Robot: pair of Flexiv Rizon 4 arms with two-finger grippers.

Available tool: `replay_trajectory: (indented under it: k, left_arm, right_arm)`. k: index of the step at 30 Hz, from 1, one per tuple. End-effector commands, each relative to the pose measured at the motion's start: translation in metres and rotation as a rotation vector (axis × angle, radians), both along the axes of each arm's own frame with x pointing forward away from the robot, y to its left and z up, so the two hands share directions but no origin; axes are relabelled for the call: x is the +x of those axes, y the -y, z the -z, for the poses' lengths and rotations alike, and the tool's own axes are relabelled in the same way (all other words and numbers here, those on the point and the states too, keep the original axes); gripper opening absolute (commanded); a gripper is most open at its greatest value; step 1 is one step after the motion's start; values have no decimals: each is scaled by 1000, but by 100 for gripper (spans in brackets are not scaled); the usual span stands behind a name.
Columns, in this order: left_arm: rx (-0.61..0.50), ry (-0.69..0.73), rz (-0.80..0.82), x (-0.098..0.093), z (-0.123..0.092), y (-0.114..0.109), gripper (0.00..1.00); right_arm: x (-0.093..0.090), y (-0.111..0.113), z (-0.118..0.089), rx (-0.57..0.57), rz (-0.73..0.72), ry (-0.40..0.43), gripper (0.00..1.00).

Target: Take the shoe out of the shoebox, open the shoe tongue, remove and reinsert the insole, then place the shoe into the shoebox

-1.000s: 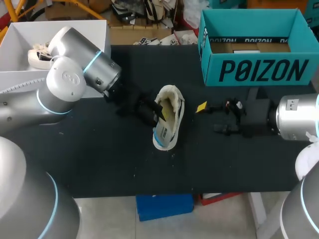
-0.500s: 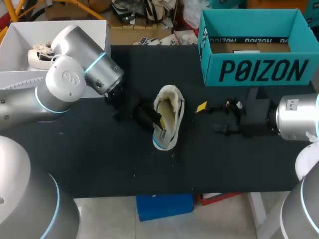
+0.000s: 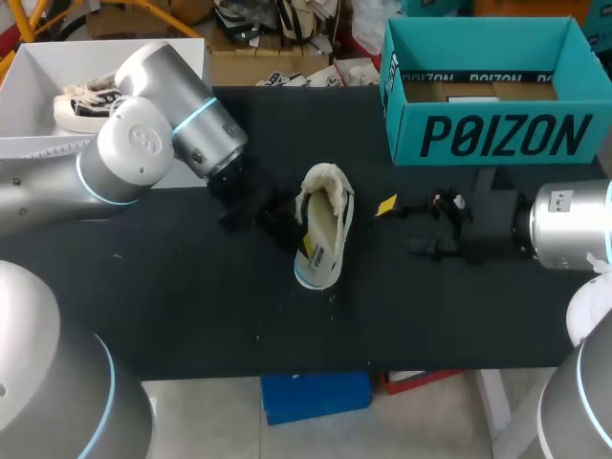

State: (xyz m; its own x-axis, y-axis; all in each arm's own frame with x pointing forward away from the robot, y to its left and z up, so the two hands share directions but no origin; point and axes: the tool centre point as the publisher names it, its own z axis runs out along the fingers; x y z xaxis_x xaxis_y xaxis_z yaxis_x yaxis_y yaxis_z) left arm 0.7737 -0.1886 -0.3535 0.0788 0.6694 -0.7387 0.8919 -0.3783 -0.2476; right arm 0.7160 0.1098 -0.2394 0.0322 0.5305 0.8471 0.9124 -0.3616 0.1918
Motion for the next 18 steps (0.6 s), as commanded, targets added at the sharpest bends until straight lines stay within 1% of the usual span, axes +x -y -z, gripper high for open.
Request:
replay_trajectory:
  k: [1,18]
  left_arm:
    - [1,0,-9,3,3,3,0]
    - [-13,20,-102,28,14,16,0]
  right_arm:
    - [0,0,0,0,0,-1,100]
    - [0,0,0,0,0,-1,100]
